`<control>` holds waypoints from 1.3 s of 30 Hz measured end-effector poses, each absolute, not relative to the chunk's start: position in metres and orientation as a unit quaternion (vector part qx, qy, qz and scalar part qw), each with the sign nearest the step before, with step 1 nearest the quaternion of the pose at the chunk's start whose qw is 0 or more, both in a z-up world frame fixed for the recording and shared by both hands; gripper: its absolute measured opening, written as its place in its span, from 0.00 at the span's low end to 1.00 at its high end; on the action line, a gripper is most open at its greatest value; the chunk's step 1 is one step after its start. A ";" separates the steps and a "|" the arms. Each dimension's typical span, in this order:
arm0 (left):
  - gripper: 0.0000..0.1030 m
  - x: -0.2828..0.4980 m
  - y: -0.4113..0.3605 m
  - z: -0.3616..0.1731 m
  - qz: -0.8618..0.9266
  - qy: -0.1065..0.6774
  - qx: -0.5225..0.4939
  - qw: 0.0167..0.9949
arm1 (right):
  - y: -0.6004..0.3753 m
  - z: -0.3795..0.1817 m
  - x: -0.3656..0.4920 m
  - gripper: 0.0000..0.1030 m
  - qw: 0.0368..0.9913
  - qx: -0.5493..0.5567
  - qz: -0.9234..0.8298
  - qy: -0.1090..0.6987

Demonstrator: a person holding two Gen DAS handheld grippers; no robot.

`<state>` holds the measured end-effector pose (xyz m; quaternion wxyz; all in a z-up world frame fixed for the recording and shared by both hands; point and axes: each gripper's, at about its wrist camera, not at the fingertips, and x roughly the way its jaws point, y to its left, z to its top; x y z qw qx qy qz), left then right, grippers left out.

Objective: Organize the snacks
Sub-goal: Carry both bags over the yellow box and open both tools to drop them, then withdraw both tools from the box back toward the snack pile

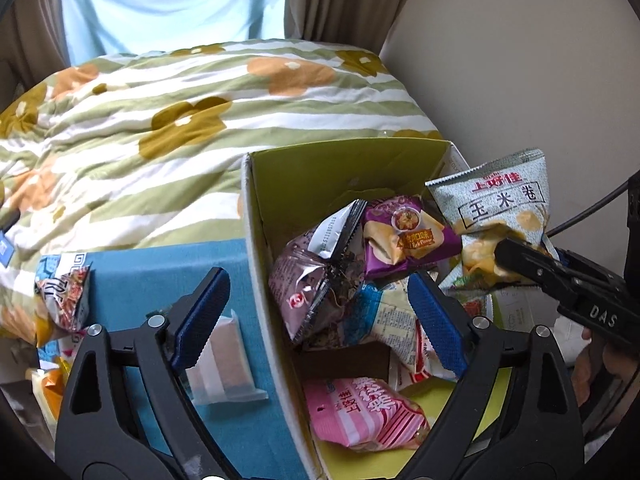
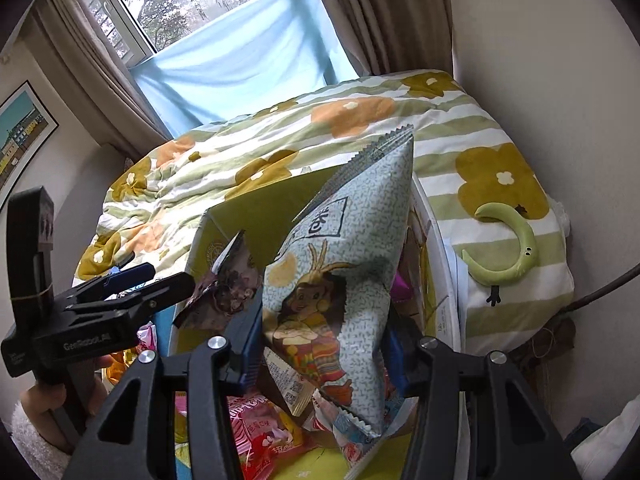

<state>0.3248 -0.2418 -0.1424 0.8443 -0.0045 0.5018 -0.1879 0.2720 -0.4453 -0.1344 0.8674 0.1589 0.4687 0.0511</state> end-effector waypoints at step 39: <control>0.87 0.232 -0.185 -0.092 -0.094 0.454 -0.007 0.886 | -0.428 -0.113 0.258 0.99 0.888 0.111 0.083 0.438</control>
